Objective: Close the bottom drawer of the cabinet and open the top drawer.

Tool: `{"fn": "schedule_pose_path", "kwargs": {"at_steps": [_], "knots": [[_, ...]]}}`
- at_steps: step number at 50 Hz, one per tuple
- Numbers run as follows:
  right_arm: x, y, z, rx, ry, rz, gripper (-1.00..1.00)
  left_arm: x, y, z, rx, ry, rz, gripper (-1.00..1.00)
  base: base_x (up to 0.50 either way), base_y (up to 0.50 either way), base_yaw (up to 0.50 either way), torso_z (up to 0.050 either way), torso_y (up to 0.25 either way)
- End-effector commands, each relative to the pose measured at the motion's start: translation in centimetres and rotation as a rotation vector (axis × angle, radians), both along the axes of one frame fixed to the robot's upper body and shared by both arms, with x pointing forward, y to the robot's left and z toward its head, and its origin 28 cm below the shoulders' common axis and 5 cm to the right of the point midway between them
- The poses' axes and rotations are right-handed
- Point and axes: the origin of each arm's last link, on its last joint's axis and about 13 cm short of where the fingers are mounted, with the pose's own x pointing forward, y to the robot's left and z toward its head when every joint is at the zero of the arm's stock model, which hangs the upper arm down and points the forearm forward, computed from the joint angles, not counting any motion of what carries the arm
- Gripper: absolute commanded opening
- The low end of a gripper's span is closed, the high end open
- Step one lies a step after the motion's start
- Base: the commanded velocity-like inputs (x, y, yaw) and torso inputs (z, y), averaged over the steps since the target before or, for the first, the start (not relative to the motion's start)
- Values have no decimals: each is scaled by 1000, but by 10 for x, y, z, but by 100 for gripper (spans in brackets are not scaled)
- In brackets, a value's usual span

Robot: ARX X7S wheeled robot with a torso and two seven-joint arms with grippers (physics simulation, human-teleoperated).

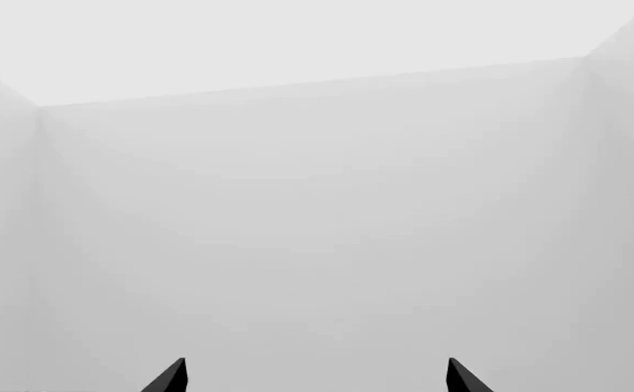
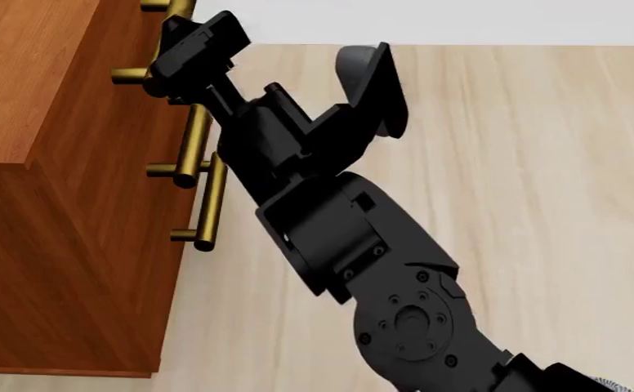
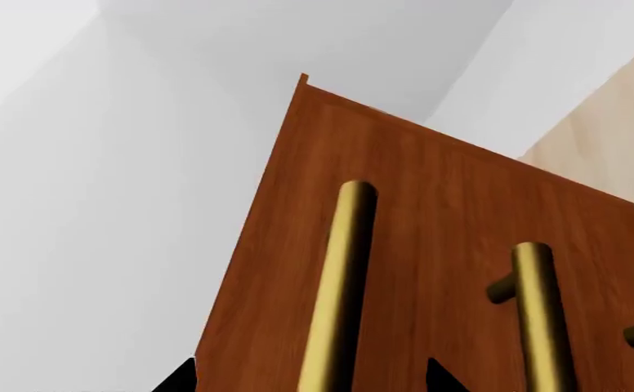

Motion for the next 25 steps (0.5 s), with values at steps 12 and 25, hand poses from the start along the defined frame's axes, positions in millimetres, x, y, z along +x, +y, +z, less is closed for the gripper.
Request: {"fn": "schedule_pose_path", "kwargs": {"at_steps": [12, 25], "knots": [[15, 17, -9, -27, 34, 41, 100, 0, 4, -2, -4, 2, 11, 100, 0, 0, 0, 0, 0], [15, 25, -8, -38, 29, 72, 100, 0, 5, -2, -3, 2, 14, 100, 0, 0, 0, 0, 0]]}}
